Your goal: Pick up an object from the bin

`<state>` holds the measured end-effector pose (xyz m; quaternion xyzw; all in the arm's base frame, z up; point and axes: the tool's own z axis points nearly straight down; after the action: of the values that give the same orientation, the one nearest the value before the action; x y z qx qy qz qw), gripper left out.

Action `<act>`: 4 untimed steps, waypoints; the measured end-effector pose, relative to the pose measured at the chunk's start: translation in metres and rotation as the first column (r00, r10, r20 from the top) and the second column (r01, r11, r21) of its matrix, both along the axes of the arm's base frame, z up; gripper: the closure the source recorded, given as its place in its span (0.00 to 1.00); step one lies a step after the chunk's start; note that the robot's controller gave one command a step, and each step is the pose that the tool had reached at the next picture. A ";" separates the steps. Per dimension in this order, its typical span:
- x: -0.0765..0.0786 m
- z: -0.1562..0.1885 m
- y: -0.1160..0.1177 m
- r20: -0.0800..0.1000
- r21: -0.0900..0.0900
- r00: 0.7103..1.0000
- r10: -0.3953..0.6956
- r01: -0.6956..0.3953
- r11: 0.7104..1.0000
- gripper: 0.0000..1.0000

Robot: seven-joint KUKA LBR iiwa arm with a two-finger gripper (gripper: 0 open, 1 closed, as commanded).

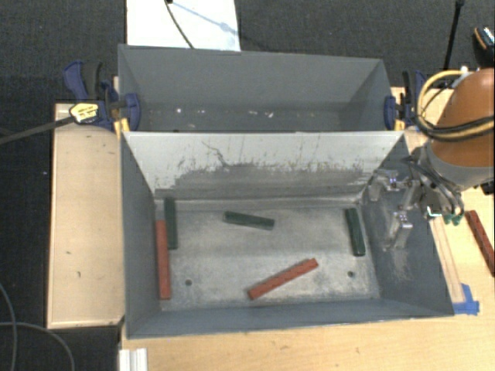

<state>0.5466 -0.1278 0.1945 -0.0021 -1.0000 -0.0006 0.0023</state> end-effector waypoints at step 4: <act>0.008 -0.123 0.006 -0.002 0.003 -0.097 -0.995 0.995 -0.097 0.00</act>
Offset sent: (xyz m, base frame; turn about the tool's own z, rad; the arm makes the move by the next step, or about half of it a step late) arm 0.0028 -0.0207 -0.1245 0.5456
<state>0.5547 -0.1221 0.0716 -0.7421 -0.6703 -0.0041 0.0007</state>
